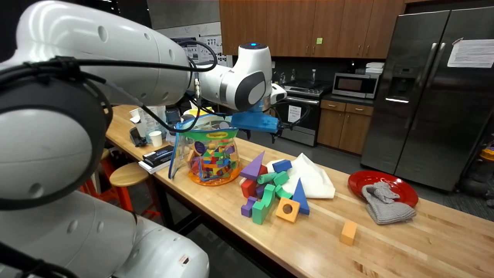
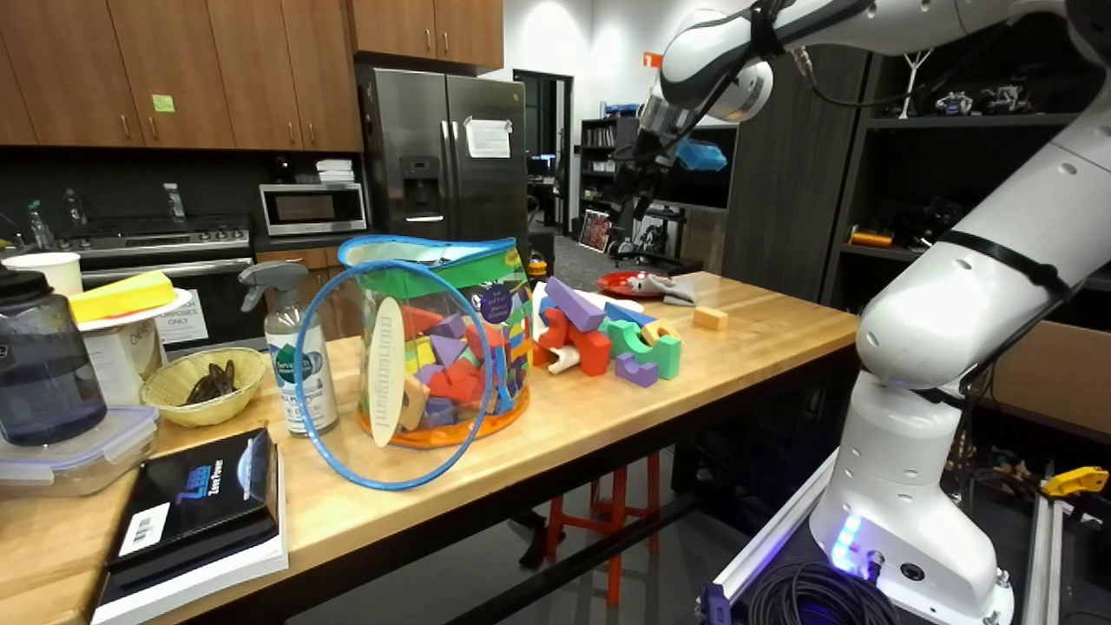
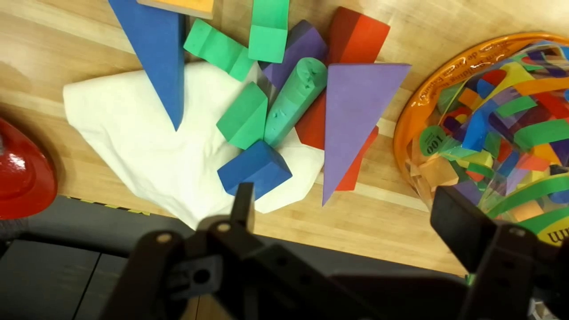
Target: Put the yellow block in the toy bag
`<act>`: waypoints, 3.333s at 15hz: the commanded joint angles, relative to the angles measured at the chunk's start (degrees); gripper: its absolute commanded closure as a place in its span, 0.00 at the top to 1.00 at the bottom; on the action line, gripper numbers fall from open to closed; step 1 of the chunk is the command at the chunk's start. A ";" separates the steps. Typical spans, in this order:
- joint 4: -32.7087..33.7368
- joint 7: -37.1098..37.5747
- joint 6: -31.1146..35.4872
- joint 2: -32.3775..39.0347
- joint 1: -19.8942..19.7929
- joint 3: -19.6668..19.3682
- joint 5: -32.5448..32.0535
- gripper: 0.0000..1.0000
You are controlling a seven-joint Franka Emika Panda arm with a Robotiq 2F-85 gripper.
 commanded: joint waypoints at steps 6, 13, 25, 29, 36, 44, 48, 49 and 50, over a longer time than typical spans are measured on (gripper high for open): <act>-0.76 2.74 -0.66 -1.93 -7.89 -2.39 -6.83 1.00; -3.14 2.82 -0.12 -3.47 -15.95 -6.79 -13.90 1.00; -3.59 -5.28 7.75 1.83 -19.46 -19.32 -13.64 1.00; -3.71 -4.30 6.94 1.81 -19.97 -18.62 -13.83 1.00; -3.71 -4.30 7.03 1.86 -19.95 -18.55 -13.84 1.00; -3.71 -4.30 7.04 1.87 -19.95 -18.55 -13.84 1.00; -3.71 -4.30 7.05 1.86 -19.95 -18.55 -13.84 1.00; -3.71 -4.30 7.05 1.87 -19.95 -18.55 -13.84 1.00; -3.71 -4.30 7.05 1.86 -19.95 -18.55 -13.84 1.00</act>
